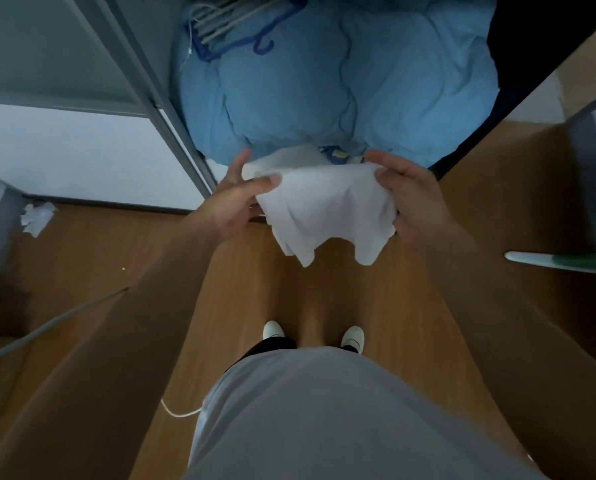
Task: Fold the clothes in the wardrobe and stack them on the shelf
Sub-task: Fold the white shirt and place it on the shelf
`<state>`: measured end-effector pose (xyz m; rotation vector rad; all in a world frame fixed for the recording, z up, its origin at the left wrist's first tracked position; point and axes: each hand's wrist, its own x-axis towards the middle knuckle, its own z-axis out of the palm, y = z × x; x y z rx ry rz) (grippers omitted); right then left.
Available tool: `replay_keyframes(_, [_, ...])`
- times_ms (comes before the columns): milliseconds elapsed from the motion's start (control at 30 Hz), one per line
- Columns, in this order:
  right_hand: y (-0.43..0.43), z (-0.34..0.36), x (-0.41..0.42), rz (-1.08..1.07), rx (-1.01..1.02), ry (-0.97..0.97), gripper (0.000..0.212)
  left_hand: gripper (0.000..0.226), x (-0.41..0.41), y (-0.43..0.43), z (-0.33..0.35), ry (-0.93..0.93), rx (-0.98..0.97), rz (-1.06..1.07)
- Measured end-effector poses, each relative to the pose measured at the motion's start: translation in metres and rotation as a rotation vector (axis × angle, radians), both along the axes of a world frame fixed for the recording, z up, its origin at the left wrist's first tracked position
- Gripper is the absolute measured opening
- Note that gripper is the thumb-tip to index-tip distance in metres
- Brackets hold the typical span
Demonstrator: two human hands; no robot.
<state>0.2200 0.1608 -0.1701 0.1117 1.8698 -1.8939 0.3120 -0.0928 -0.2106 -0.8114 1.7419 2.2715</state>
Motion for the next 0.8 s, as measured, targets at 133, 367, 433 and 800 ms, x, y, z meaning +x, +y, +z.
replay_keyframes(133, [-0.019,0.012,-0.012,0.274,0.152,0.069,0.058,0.091,-0.010,-0.011,0.013,0.026,-0.468,-0.301])
replay_keyframes(367, [-0.077,0.027,-0.033,0.507,1.028,0.661,0.046,0.065,-0.035,-0.055,0.044,0.102,-0.991,-0.275])
replay_keyframes(433, [-0.091,0.037,-0.041,0.424,1.169,0.763,0.033,0.056,-0.041,-0.068,0.059,0.150,-1.091,-0.248])
replay_keyframes(800, [-0.154,0.136,-0.109,0.044,0.056,0.438,0.018,0.030,-0.114,-0.133,0.159,0.471,-0.388,0.193])
